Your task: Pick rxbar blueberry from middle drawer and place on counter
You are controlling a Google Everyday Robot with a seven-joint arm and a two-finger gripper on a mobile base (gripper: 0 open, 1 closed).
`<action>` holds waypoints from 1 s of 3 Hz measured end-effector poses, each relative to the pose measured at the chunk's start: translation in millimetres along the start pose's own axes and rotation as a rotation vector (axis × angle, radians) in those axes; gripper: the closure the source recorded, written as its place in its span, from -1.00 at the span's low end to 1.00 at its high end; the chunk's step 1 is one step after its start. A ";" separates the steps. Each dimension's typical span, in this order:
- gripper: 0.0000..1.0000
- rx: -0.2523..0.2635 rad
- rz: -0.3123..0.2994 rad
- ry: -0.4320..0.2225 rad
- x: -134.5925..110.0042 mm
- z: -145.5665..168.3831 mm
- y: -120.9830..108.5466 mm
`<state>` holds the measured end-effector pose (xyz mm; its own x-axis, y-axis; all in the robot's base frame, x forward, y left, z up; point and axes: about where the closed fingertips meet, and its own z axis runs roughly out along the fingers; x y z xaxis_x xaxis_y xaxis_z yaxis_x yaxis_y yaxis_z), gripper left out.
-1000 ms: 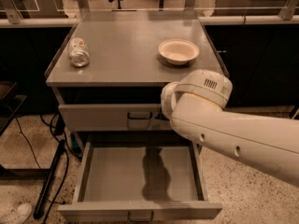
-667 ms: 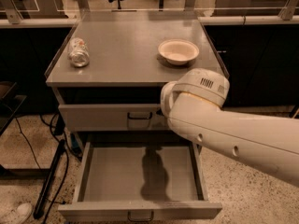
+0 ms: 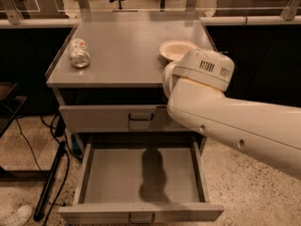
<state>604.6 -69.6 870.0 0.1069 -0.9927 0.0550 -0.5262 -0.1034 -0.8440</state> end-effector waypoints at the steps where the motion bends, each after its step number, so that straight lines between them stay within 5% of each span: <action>1: 1.00 0.000 0.000 0.000 0.0 0.0 0.0; 3: 1.00 -0.009 -0.027 0.026 0.5 -29.2 -2.5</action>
Offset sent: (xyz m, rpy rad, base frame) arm -0.0146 0.0017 -0.0098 0.0002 0.0432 0.0075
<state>581.3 -71.6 887.7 0.0990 -0.9909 0.0912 -0.5313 -0.1302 -0.8371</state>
